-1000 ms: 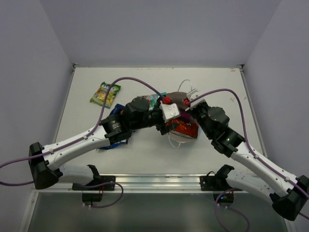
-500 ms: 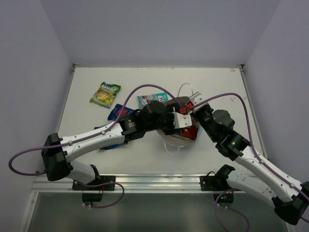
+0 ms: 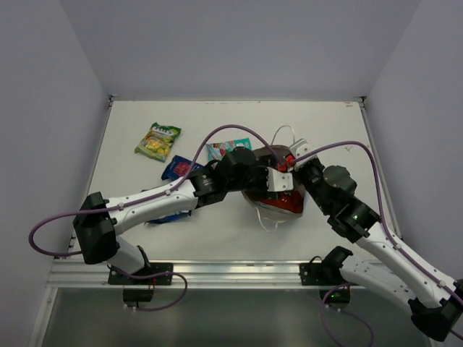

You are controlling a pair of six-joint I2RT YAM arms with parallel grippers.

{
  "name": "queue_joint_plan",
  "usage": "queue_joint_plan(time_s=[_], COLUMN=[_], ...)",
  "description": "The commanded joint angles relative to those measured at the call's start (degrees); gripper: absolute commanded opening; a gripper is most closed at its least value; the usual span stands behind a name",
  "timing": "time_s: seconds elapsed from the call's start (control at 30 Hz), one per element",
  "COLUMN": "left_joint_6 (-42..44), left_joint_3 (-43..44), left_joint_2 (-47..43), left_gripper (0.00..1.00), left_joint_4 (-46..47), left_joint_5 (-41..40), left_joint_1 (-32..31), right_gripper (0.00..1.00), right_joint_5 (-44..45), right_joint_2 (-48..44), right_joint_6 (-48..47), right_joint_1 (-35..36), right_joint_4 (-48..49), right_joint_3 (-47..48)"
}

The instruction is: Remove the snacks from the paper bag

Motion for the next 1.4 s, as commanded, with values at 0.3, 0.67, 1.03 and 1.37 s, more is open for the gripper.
queue_joint_plan(time_s=[0.3, 0.67, 1.03, 1.37], left_joint_6=[0.7, 8.6, 11.3, 13.3], left_joint_3=[-10.2, -7.3, -4.9, -4.4], left_joint_2=[-9.5, -3.4, 1.9, 4.9], left_gripper=[0.71, 0.7, 0.68, 0.58], left_joint_4=[10.1, 3.9, 3.3, 8.3], left_joint_5=[-2.4, -2.8, -6.8, -10.8], left_joint_1=[2.1, 2.2, 2.2, 2.2], right_gripper=[0.0, 0.0, 0.0, 0.0], right_joint_5=[-2.9, -3.6, -5.7, -7.7], right_joint_2=[-1.9, -2.2, -3.3, -3.4], right_joint_6=[2.8, 2.5, 3.0, 5.2], right_joint_1=[1.2, 1.2, 1.2, 1.2], right_joint_4=[9.7, 8.6, 7.6, 6.8], right_joint_3=[0.2, 1.2, 1.9, 1.3])
